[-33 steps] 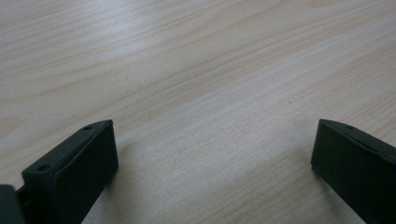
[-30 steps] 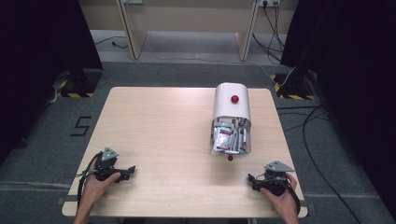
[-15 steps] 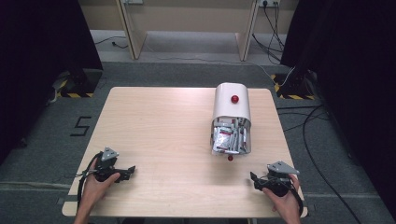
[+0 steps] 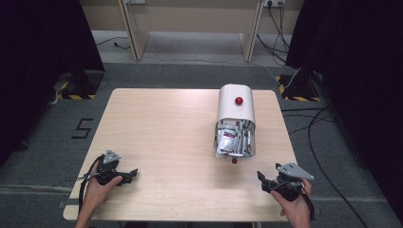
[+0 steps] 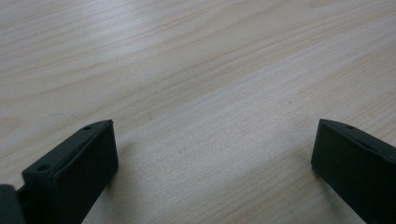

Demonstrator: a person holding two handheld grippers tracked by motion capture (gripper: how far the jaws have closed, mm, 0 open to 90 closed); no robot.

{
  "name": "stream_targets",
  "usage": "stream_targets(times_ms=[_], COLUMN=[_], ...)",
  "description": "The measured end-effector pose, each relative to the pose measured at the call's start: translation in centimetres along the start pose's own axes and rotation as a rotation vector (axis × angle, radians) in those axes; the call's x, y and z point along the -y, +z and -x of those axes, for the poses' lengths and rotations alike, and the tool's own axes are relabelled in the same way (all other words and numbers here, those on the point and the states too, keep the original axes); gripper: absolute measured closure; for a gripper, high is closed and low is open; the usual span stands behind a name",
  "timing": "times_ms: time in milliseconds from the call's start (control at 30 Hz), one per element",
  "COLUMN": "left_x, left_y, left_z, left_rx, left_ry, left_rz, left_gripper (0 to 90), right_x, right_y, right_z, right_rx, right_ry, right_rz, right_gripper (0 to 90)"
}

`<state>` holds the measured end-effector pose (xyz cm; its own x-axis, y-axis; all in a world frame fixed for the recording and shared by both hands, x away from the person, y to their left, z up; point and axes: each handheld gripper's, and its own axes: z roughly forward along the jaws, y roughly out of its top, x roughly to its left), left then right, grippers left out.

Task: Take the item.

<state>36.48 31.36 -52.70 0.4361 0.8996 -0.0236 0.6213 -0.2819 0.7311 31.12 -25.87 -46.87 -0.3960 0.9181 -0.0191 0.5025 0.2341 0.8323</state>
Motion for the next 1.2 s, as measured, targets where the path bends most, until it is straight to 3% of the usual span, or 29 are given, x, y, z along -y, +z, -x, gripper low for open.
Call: stream_targets(times_ms=[500, 967, 1200], left_x=[0.0, 0.0, 0.0], left_y=[0.0, 0.0, 0.0], left_z=[0.0, 0.0, 0.0], left_rx=[0.0, -0.001, -0.001], left_ry=[0.001, 0.0, 0.0], left_rz=[0.0, 0.0, 0.0], left_gripper=[0.0, 0.0, 0.0], right_x=[-2.5, -4.2, -5.2], right_y=[-3.3, -4.4, -4.7], right_z=[-1.6, -2.7, -2.8], right_rx=[-0.01, -0.026, -0.019], right_ry=[-0.027, -0.08, -0.077], right_rz=[0.09, 0.151, 0.188], right_gripper=[26.8, 37.2, 38.2])
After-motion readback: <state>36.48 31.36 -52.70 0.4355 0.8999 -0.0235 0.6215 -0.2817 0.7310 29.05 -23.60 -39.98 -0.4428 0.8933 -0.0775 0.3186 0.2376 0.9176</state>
